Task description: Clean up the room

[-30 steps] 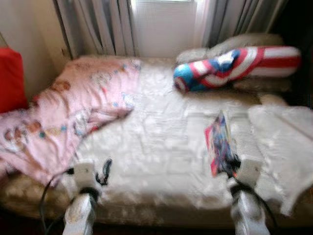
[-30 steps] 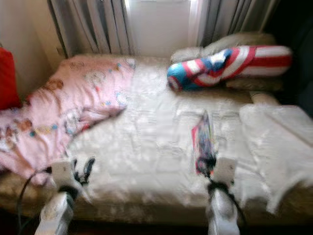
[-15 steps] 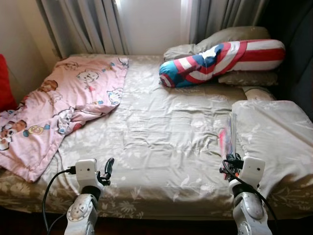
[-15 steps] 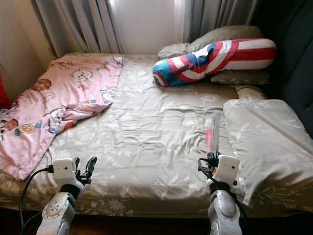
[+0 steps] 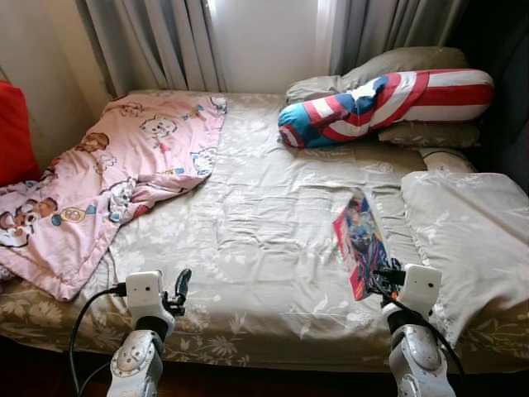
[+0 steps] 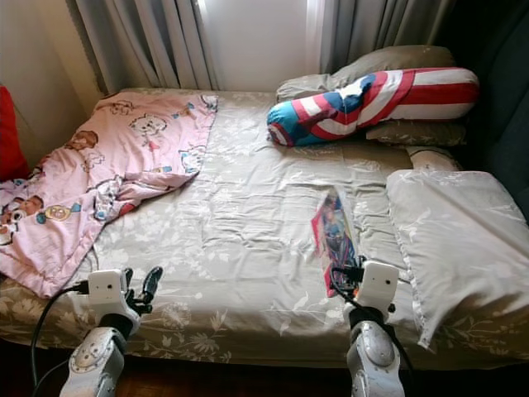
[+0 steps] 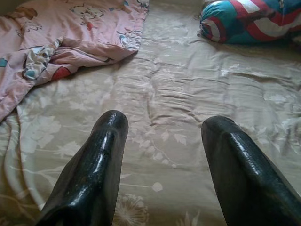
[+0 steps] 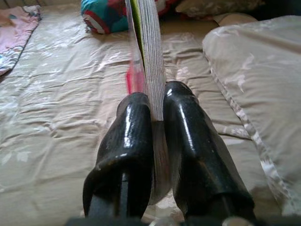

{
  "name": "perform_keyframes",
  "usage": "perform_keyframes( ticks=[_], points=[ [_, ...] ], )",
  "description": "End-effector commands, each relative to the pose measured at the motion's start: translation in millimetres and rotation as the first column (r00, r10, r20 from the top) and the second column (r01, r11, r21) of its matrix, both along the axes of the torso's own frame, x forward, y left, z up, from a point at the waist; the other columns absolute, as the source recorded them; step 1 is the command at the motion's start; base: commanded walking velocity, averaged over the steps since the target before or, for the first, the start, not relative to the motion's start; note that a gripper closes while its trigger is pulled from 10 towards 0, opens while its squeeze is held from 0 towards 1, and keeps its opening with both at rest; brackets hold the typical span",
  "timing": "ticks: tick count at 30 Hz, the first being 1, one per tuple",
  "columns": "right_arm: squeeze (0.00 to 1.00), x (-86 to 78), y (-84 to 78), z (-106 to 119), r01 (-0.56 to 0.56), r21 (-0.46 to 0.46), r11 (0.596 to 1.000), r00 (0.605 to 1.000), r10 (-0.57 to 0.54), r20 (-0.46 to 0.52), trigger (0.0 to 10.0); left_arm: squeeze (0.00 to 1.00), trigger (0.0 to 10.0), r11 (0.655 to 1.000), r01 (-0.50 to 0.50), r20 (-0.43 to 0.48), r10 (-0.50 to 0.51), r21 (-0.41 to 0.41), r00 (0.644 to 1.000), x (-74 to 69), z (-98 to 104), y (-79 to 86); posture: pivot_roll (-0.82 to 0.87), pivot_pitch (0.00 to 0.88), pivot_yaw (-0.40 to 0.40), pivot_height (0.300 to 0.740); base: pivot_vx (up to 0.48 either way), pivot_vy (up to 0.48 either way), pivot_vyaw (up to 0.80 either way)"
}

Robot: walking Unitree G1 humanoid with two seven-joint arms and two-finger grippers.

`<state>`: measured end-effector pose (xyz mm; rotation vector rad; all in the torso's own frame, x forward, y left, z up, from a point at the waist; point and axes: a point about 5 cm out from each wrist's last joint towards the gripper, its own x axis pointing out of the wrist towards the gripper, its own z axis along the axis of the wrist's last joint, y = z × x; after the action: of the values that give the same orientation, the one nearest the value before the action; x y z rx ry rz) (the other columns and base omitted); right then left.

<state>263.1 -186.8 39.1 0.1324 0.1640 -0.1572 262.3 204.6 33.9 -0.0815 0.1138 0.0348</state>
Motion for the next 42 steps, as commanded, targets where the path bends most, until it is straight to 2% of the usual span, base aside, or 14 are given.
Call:
perform_keyframes(
  ticks=[1, 26, 29, 42],
  points=[
    [0.0, 6.4, -1.3, 10.8, 0.008, 0.005, 1.0, 0.999, -0.008, 0.048, 10.0, 0.0, 10.0, 1.0, -0.003, 0.004, 0.003, -0.003, 1.0, -0.5, 2.4, 2.0, -0.03, 0.029, -0.001, 0.74, 0.0, 0.0, -0.73],
    [0.0, 9.0, 2.3, 13.3, 0.002, 0.013, 1.0, 0.998, -0.003, 0.063, 10.0, 0.0, 10.0, 1.0, -0.009, 0.005, 0.009, -0.003, 1.0, -1.5, 3.0, 3.2, -0.02, 0.034, 0.001, 0.74, 0.0, 0.0, -0.09],
    [0.0, 8.9, 2.3, 13.9, 0.001, 0.013, 1.0, 0.998, -0.002, 0.069, 10.0, 0.0, 10.0, 1.0, -0.008, 0.005, 0.008, -0.003, 1.0, -1.7, 3.0, 2.9, -0.02, 0.036, 0.001, 0.74, 0.269, 0.0, -0.66],
    [0.0, 8.6, 5.5, 14.2, -0.016, -0.003, 1.0, 0.997, 0.016, 0.076, 10.0, 0.0, 10.0, 1.0, -0.013, 0.002, 0.013, -0.003, 1.0, -3.6, 2.7, 3.9, -0.02, 0.039, 0.0, 0.74, 0.273, 0.0, 0.0]
  ],
)
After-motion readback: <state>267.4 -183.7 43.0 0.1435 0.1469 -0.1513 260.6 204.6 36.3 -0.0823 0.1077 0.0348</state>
